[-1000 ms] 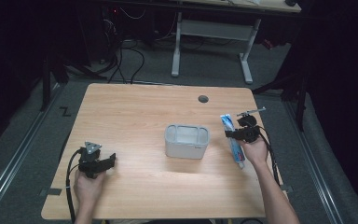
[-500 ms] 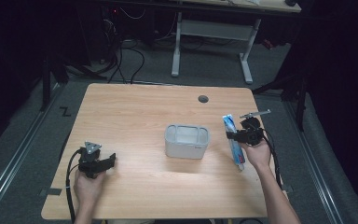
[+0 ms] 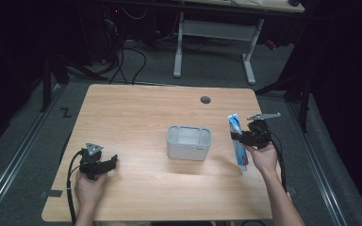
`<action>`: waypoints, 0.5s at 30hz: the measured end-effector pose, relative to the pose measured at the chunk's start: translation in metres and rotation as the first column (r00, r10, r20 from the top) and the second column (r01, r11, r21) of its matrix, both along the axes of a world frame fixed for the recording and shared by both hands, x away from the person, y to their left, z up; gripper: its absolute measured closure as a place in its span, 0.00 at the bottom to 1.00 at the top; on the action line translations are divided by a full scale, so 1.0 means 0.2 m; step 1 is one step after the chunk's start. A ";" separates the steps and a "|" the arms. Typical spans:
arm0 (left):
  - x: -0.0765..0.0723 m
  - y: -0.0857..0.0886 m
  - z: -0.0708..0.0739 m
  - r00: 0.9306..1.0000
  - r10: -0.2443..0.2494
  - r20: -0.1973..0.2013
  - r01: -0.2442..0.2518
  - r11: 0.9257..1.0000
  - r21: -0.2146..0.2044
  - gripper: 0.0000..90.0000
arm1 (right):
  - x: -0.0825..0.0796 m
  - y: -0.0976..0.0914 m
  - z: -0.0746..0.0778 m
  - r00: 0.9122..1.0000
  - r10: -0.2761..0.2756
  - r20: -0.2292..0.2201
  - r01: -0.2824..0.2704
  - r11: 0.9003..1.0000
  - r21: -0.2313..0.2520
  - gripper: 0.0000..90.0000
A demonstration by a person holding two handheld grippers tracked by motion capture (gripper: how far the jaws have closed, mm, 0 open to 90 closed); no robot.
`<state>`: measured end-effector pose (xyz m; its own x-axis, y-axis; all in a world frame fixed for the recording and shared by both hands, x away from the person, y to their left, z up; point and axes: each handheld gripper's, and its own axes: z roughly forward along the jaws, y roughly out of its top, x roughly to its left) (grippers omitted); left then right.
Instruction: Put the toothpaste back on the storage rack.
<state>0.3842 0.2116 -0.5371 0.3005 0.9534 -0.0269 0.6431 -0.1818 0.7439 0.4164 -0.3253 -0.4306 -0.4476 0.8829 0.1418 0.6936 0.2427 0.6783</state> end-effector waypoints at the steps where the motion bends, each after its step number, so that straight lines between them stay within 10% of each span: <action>1: 0.00 0.00 0.00 1.000 0.000 -0.001 0.000 1.000 0.000 0.31 | 0.00 0.00 0.00 1.000 0.003 0.009 -0.003 1.000 0.004 0.79; 15: 0.00 0.00 0.00 1.000 0.002 -0.001 -0.002 1.000 0.002 0.31 | -0.09 0.00 0.07 0.997 0.031 0.076 -0.036 0.998 0.057 0.79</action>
